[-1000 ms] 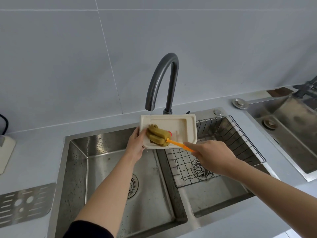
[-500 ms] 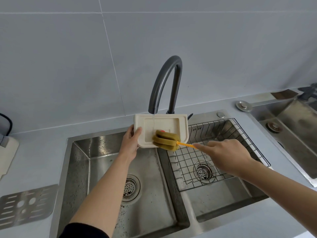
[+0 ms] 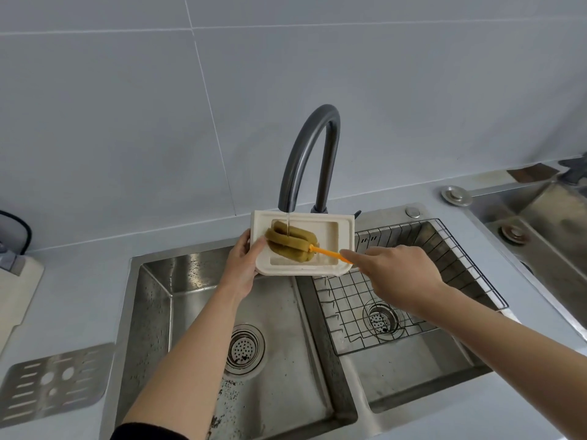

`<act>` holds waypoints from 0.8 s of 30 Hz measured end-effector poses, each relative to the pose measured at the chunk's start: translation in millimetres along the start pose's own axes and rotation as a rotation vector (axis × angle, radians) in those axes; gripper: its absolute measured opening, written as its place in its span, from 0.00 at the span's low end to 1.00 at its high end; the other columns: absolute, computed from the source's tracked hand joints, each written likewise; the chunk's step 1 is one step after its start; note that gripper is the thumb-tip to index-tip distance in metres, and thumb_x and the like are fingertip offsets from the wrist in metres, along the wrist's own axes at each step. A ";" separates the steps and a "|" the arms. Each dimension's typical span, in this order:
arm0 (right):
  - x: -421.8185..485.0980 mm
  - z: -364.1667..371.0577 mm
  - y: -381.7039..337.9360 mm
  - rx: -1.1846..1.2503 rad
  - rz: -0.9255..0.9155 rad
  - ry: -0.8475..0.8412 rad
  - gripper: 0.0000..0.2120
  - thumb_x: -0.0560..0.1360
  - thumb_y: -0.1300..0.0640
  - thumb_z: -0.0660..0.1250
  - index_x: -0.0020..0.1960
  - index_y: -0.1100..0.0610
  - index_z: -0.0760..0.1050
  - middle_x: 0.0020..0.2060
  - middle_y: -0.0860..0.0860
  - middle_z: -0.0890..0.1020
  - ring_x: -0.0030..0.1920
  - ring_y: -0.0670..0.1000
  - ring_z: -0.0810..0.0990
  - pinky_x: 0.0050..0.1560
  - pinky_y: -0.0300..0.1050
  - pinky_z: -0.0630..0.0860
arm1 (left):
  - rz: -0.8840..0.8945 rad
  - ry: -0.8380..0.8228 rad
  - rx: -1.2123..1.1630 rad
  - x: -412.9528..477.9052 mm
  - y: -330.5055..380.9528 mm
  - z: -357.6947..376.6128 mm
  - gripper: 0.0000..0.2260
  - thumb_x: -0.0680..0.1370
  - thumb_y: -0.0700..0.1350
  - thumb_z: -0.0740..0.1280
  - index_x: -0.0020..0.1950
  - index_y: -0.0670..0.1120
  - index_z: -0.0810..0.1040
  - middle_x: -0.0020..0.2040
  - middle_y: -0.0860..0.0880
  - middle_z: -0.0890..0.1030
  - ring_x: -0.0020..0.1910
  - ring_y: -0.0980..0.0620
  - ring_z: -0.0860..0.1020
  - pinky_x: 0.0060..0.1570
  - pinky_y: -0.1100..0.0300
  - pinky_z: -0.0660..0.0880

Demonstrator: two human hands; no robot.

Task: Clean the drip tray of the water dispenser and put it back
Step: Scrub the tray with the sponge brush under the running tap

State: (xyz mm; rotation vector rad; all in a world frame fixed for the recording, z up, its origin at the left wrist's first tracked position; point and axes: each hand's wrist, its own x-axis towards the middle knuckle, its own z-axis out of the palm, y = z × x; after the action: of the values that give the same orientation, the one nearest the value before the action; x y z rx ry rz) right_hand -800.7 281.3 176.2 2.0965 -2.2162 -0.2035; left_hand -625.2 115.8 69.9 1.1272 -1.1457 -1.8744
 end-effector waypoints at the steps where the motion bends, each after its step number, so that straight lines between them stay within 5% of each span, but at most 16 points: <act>1: 0.7 0.1 -0.7 0.006 -0.022 -0.025 0.28 0.77 0.61 0.55 0.73 0.42 0.55 0.51 0.47 0.79 0.45 0.55 0.79 0.28 0.41 0.59 | 0.007 0.001 0.003 -0.4 0.9 0.3 0.17 0.78 0.44 0.62 0.67 0.51 0.68 0.52 0.49 0.79 0.51 0.49 0.78 0.52 0.45 0.77; 10: -0.7 7.1 -2.8 -0.012 -0.165 -0.141 0.33 0.75 0.67 0.53 0.75 0.44 0.51 0.41 0.47 0.70 0.34 0.52 0.68 0.26 0.39 0.56 | 0.045 0.055 0.080 -4.6 1.9 -7.6 0.12 0.78 0.43 0.63 0.60 0.51 0.71 0.54 0.47 0.78 0.52 0.46 0.77 0.49 0.46 0.77; 14: 0.0 15.8 7.9 -0.042 -0.156 -0.065 0.33 0.72 0.69 0.58 0.72 0.45 0.61 0.36 0.47 0.71 0.25 0.47 0.59 0.24 0.39 0.51 | 0.053 0.113 0.091 -5.9 3.5 -17.2 0.10 0.78 0.42 0.63 0.59 0.50 0.70 0.52 0.47 0.78 0.52 0.44 0.76 0.51 0.42 0.75; 18: -0.7 17.1 13.2 -0.021 -0.137 -0.134 0.32 0.75 0.67 0.54 0.74 0.42 0.55 0.41 0.48 0.73 0.29 0.49 0.64 0.26 0.40 0.53 | 0.086 0.118 0.121 -9.9 9.4 -24.2 0.10 0.78 0.41 0.61 0.59 0.49 0.70 0.47 0.51 0.77 0.49 0.48 0.75 0.48 0.49 0.76; 21: 4.0 13.3 14.9 -0.127 -0.154 -0.062 0.33 0.71 0.66 0.63 0.70 0.40 0.63 0.32 0.45 0.65 0.24 0.47 0.57 0.24 0.38 0.49 | 0.087 0.143 0.142 -12.1 13.1 -31.1 0.15 0.78 0.41 0.62 0.64 0.47 0.69 0.52 0.48 0.76 0.53 0.47 0.75 0.52 0.47 0.75; 24: 0.6 15.3 18.1 -0.126 -0.117 -0.195 0.32 0.77 0.65 0.53 0.74 0.41 0.51 0.35 0.46 0.64 0.28 0.47 0.61 0.26 0.38 0.55 | 0.101 0.170 0.160 -14.6 15.6 -43.3 0.17 0.78 0.41 0.62 0.67 0.45 0.68 0.54 0.47 0.76 0.55 0.46 0.74 0.50 0.50 0.75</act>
State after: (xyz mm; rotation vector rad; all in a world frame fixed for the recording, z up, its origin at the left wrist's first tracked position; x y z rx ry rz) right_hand -820.9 282.3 163.9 2.2232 -2.1161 -0.5640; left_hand -578.5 107.1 78.4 1.2658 -1.2472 -1.6015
